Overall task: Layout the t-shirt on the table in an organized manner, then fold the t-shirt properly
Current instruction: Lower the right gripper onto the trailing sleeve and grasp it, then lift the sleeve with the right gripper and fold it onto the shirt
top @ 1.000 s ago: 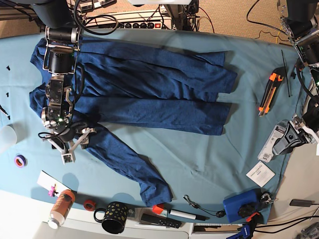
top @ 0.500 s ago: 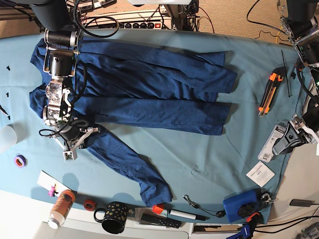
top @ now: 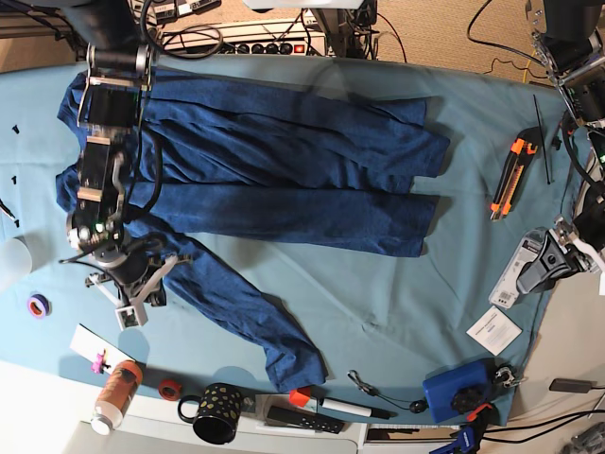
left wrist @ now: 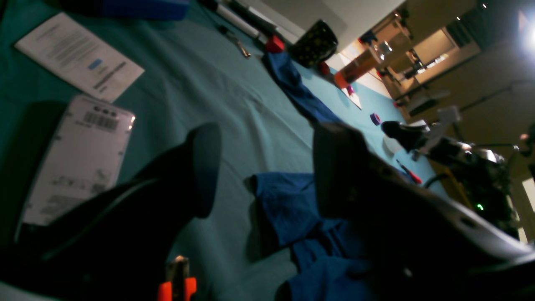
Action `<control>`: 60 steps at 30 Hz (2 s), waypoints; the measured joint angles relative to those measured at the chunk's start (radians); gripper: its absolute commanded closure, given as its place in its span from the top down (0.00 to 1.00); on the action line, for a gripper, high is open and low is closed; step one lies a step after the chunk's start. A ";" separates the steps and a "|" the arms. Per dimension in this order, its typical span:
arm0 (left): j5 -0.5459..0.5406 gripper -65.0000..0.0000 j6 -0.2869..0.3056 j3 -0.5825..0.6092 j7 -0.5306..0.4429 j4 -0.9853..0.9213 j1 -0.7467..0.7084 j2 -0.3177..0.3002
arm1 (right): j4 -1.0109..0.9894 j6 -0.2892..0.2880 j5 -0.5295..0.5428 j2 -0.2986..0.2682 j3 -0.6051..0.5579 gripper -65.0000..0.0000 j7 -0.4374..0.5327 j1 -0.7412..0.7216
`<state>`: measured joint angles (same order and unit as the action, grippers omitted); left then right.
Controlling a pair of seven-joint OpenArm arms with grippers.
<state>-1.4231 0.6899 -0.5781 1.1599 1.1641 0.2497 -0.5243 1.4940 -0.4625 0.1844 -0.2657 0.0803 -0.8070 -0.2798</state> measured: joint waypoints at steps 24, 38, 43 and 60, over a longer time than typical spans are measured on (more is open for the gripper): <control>0.001 0.51 0.000 0.000 0.000 0.000 0.002 0.003 | -0.640 0.029 -0.026 0.103 0.003 0.46 0.127 -0.266; 0.008 0.51 0.000 0.000 0.000 0.001 0.002 0.002 | -0.374 -0.009 -0.029 0.092 0.005 0.00 -0.109 -0.229; 0.008 0.51 0.000 0.000 0.000 0.000 0.000 0.002 | -0.054 -0.009 0.053 0.070 0.005 0.00 -0.266 -0.114; 0.008 0.51 0.003 0.000 0.000 0.000 0.002 0.002 | 0.670 -0.030 0.311 0.069 0.003 0.00 -0.492 0.405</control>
<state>-1.4155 0.6930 -0.5777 1.1599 1.1645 0.2520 -0.5220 2.1643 -0.4923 0.4953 -0.1963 0.0834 -1.2995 0.1249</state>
